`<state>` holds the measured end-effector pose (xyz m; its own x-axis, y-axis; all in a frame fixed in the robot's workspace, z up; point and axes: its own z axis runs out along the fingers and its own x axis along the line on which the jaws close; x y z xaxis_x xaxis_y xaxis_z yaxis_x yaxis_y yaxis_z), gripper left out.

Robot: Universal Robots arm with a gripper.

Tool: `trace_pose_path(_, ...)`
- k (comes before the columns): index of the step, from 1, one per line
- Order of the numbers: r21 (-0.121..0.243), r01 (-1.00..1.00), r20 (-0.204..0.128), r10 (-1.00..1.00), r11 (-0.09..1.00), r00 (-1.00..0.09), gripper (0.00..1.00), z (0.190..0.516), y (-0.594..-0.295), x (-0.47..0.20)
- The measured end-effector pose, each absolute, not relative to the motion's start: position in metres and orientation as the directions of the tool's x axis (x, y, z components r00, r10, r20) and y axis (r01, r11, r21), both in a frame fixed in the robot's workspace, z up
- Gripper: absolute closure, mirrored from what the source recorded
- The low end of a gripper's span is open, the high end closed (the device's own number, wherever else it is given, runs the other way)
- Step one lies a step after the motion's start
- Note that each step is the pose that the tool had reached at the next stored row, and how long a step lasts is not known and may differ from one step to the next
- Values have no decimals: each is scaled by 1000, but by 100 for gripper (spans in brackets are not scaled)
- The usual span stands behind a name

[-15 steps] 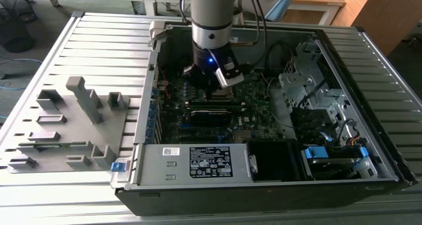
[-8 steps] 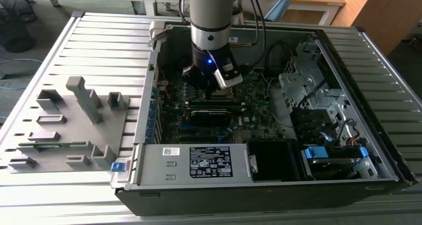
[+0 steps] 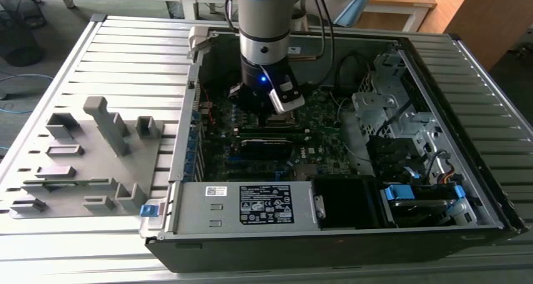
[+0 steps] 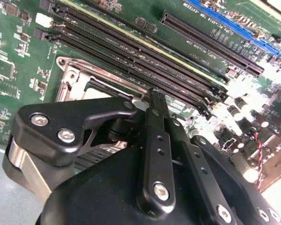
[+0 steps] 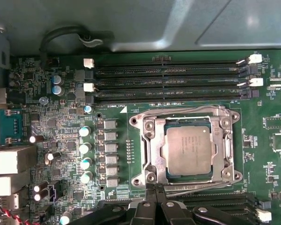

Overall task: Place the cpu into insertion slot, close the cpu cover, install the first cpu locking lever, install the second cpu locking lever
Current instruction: 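Install the second cpu locking lever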

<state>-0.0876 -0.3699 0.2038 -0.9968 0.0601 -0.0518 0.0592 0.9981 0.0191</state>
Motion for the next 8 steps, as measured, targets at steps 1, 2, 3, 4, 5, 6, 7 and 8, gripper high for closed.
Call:
trace_pose_path(1,20,59,-52,60,998,-997,90,203,-370,-88)
trace_pose_path(2,20,59,-52,60,998,-997,90,203,-370,-88)
trace_pose_path(3,22,59,-52,60,998,-997,90,203,-370,-88)
trace_pose_path(4,23,59,-52,60,998,-997,90,202,-370,-88)
trace_pose_path(5,25,59,-51,60,998,-997,90,202,-370,-89)
trace_pose_path(6,27,59,-51,60,998,-997,90,202,-370,-89)
trace_pose_path(7,30,59,-51,61,998,-997,90,202,-370,-89)
trace_pose_path(8,33,59,-51,61,998,-997,90,202,-370,-89)
